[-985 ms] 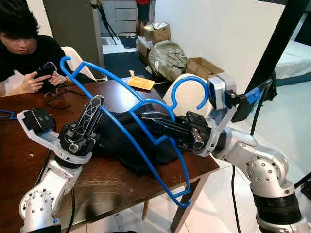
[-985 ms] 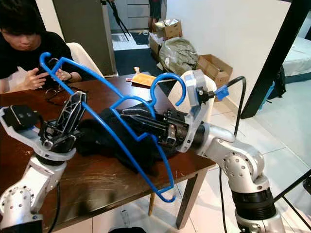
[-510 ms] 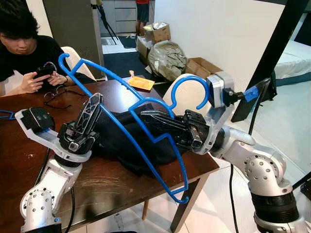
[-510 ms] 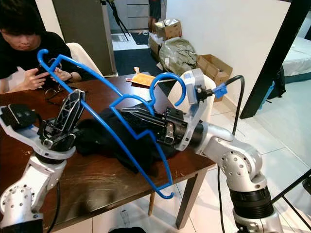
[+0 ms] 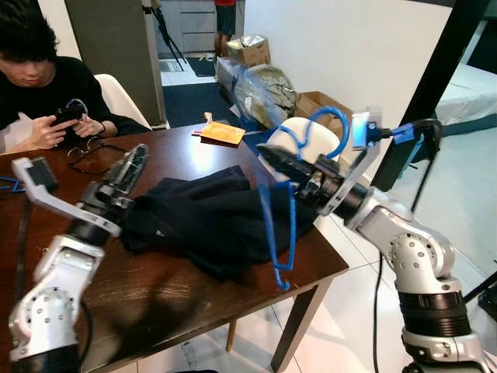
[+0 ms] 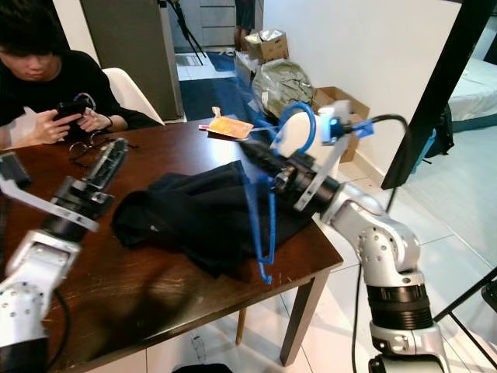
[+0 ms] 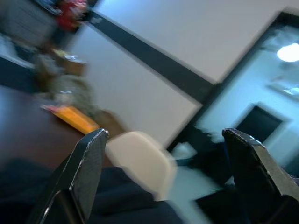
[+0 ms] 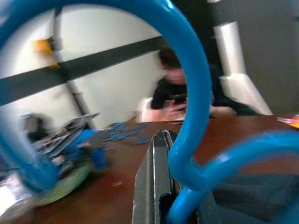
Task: Hang hanger
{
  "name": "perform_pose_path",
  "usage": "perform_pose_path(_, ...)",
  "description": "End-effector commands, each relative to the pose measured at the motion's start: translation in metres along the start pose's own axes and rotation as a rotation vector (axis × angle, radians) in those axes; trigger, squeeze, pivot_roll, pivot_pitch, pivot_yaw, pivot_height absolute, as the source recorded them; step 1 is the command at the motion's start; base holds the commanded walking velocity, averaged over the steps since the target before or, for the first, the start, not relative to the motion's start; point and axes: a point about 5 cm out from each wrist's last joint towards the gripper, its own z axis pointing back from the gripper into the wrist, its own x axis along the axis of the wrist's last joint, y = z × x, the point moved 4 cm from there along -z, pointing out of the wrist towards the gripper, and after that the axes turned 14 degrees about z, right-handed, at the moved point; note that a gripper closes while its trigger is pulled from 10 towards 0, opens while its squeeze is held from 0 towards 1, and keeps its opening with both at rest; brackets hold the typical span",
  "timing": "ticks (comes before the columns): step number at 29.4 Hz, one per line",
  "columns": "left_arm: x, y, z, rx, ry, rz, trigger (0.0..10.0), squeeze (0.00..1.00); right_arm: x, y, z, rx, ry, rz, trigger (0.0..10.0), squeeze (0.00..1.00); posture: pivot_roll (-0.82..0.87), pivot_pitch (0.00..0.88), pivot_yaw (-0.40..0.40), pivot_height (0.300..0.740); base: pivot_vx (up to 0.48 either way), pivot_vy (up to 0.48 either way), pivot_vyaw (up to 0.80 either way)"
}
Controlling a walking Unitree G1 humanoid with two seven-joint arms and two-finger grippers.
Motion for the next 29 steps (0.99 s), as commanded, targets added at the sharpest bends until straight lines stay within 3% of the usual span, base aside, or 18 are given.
perform_pose_path(1,0.003,0.004,0.003,0.081,0.016,-0.101,10.0,0.0,-0.004,-0.014,-0.001,-0.092,0.018,0.021,10.0,0.0,0.11,0.011,-0.032,0.735,0.0,0.0,0.0)
perform_pose_path(2,0.003,0.004,0.003,0.081,0.016,-0.101,10.0,0.0,-0.004,-0.014,-0.001,-0.092,0.018,0.021,10.0,0.0,0.11,0.011,-0.032,0.735,0.0,0.0,0.0)
perform_pose_path(3,0.001,0.01,0.004,0.173,0.041,-0.229,10.0,0.0,-0.009,-0.026,0.0,-0.171,0.037,0.027,10.0,0.0,0.12,0.014,-0.036,0.735,0.0,0.0,0.0)
perform_pose_path(4,0.001,0.01,0.004,0.173,0.041,-0.229,10.0,0.0,-0.009,-0.026,0.0,-0.171,0.037,0.027,10.0,0.0,0.12,0.014,-0.036,0.735,0.0,0.0,0.0)
perform_pose_path(5,-0.003,0.016,0.005,0.248,0.076,-0.377,10.0,0.0,-0.013,-0.036,0.002,-0.23,0.051,0.032,10.0,0.0,0.12,0.014,-0.036,0.735,0.0,0.0,0.0)
perform_pose_path(6,-0.003,0.016,0.005,0.248,0.076,-0.377,10.0,0.0,-0.013,-0.036,0.002,-0.23,0.051,0.032,10.0,0.0,0.12,0.014,-0.036,0.735,0.0,0.0,0.0)
perform_pose_path(7,-0.007,0.02,0.006,0.307,0.087,-0.486,10.0,0.0,-0.016,-0.043,0.004,-0.276,0.064,0.042,10.0,0.0,0.12,0.016,-0.037,0.735,0.0,0.0,0.0)
perform_pose_path(8,-0.007,0.02,0.006,0.307,0.087,-0.486,10.0,0.0,-0.016,-0.043,0.004,-0.276,0.064,0.042,10.0,0.0,0.12,0.016,-0.037,0.735,0.0,0.0,0.0)
perform_pose_path(9,-0.008,0.022,0.007,0.346,0.08,-0.562,10.0,0.0,-0.019,-0.047,0.006,-0.303,0.08,0.061,10.0,0.0,0.12,0.017,-0.038,0.735,0.0,0.0,0.0)
perform_pose_path(15,-0.01,0.024,0.004,0.387,0.054,-0.615,10.0,0.0,-0.027,-0.048,0.005,-0.315,0.123,0.127,10.0,0.0,0.12,0.016,-0.036,0.735,-0.086,0.107,0.0)
perform_pose_path(17,-0.005,0.02,-0.005,0.4,0.022,-0.663,10.0,0.0,-0.029,-0.044,0.002,-0.304,0.13,0.16,10.0,0.0,0.12,0.014,-0.037,0.735,-0.307,0.309,0.78)
perform_pose_path(29,0.013,0.015,-0.013,0.423,-0.044,-0.724,10.0,0.0,-0.027,-0.04,-0.003,-0.294,0.102,0.146,10.0,0.0,0.12,0.006,-0.035,0.735,-0.333,0.298,0.74)
